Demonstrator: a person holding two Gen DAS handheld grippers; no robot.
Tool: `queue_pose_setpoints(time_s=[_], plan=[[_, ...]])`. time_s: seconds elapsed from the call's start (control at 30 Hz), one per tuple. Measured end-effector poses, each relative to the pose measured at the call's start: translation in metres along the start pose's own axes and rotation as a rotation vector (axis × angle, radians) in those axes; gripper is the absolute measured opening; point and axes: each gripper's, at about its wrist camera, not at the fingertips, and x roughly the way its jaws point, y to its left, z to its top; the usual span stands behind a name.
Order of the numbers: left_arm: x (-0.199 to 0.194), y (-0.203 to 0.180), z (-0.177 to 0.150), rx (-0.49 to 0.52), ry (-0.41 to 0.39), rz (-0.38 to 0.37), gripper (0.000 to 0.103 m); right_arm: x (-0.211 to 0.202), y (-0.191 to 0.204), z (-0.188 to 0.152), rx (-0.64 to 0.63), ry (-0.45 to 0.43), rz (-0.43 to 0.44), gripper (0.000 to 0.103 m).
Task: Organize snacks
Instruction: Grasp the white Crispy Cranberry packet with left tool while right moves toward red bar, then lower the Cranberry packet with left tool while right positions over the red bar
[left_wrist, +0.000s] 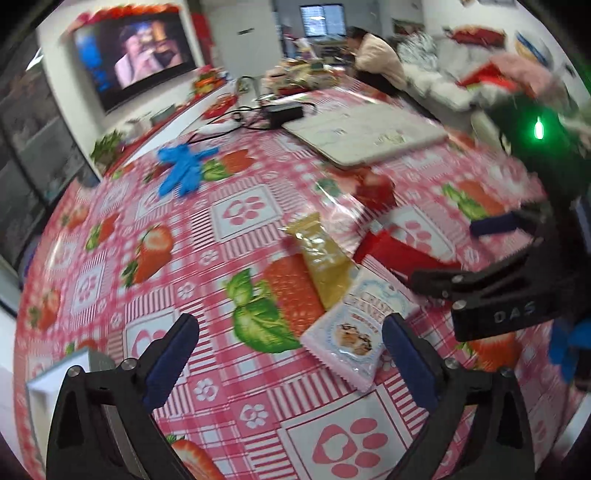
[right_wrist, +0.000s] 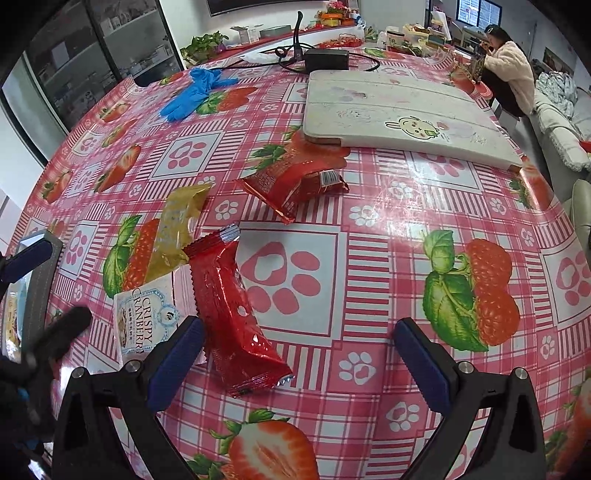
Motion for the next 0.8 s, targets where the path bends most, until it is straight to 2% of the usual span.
queue_pose_setpoints(time_s=[0.1, 0.2, 0.23, 0.3, 0.33, 0.37, 0.47, 0.53, 0.57, 0.6, 0.67, 0.73, 0.8], plan=[[0.017, -0.017, 0.003, 0.050, 0.025, -0.024, 0.101, -0.002, -0.003, -0.004, -0.018, 0.010, -0.002, 0.103], [0.030, -0.024, 0.006, 0.057, 0.046, -0.009, 0.098, -0.006, -0.006, -0.008, -0.026, 0.010, 0.026, 0.103], [0.030, -0.025, 0.005, 0.047, 0.040, -0.014, 0.093, -0.006, -0.007, -0.007, -0.028, 0.008, 0.036, 0.103], [0.029, -0.020, 0.006, 0.005, 0.041, -0.055, 0.074, -0.007, -0.006, -0.006, -0.037, 0.006, 0.045, 0.103], [0.029, -0.019, 0.005, -0.008, 0.047, -0.072, 0.052, -0.007, -0.003, -0.004, -0.045, 0.006, 0.048, 0.103], [0.028, -0.016, 0.004, -0.025, 0.059, -0.079, 0.047, -0.007, 0.000, -0.002, -0.054, 0.005, 0.054, 0.103], [0.024, -0.009, -0.004, -0.061, 0.081, -0.018, 0.046, 0.000, 0.014, 0.004, -0.086, 0.016, 0.067, 0.102], [0.017, -0.003, -0.015, -0.110, 0.095, 0.006, 0.046, 0.003, 0.026, 0.005, -0.117, 0.017, 0.026, 0.086], [0.012, 0.001, -0.023, -0.143, 0.103, 0.017, 0.046, 0.003, 0.032, 0.004, -0.141, 0.009, -0.011, 0.066], [0.006, 0.005, -0.034, -0.183, 0.111, 0.027, 0.046, 0.001, 0.038, 0.003, -0.167, -0.004, -0.036, 0.050], [-0.007, 0.009, -0.051, -0.241, 0.120, 0.038, 0.047, -0.002, 0.042, -0.001, -0.178, -0.005, -0.028, 0.037], [-0.020, 0.011, -0.070, -0.291, 0.132, 0.057, 0.048, -0.006, 0.040, -0.008, -0.165, 0.005, -0.031, 0.037], [-0.034, 0.010, -0.089, -0.338, 0.136, 0.076, 0.056, -0.014, 0.037, -0.022, -0.145, 0.017, -0.035, 0.037]])
